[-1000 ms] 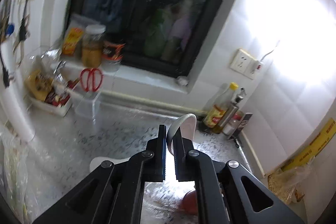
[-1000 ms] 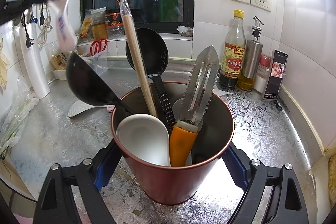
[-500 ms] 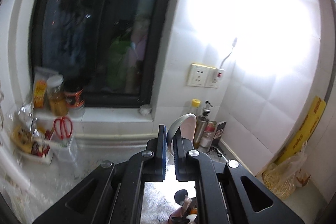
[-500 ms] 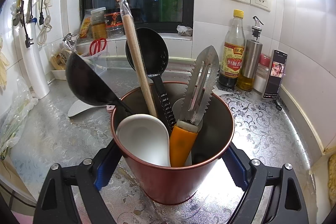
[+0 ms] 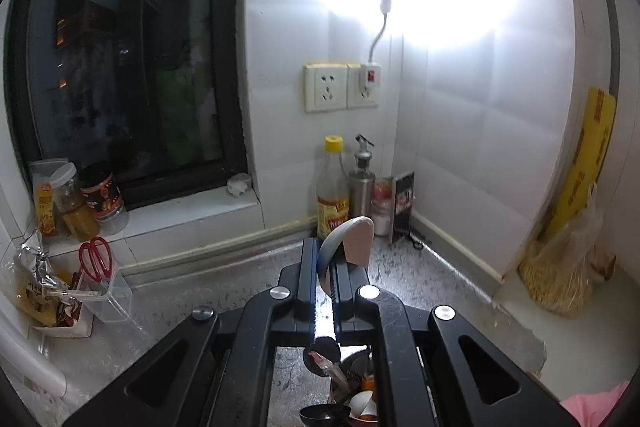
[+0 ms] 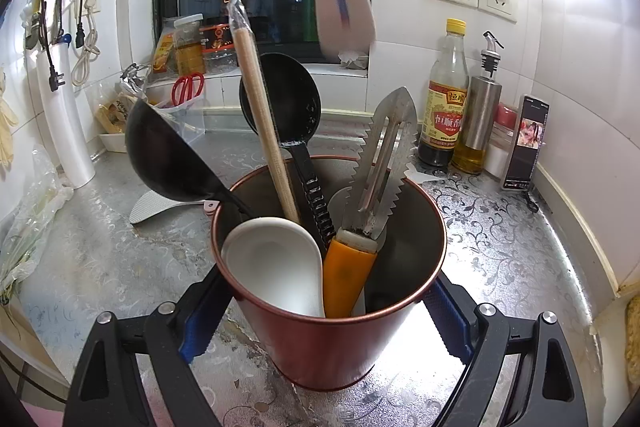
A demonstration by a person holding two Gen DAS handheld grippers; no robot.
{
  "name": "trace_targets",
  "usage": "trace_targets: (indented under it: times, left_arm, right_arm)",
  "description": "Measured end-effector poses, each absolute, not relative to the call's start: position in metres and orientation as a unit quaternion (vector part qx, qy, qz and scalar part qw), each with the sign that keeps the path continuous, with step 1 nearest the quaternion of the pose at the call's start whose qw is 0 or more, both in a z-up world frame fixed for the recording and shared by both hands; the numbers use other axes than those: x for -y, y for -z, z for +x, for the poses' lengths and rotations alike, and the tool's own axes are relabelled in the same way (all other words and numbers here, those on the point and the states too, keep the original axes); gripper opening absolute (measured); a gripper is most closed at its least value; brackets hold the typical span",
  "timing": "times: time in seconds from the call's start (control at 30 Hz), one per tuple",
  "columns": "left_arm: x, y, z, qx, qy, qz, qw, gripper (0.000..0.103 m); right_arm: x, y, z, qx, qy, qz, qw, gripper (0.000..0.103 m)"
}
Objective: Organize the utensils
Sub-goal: 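Carry the white spoon over the red holder with the left gripper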
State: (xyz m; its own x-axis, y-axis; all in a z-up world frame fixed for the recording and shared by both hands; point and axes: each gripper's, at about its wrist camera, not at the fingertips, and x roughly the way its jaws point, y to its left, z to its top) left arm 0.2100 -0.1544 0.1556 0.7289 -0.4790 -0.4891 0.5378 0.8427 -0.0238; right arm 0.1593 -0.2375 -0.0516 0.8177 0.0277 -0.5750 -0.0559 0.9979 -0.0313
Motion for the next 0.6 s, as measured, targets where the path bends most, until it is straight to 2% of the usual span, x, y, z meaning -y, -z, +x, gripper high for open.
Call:
trace_targets:
  times: [0.6]
  left_arm:
    - [0.175, -0.112, 0.210, -0.294, 0.270, 0.113, 0.910, 0.006]
  right_arm:
    - [0.237, 0.051, 0.161, -0.301, -0.024, -0.025, 0.953, 0.091]
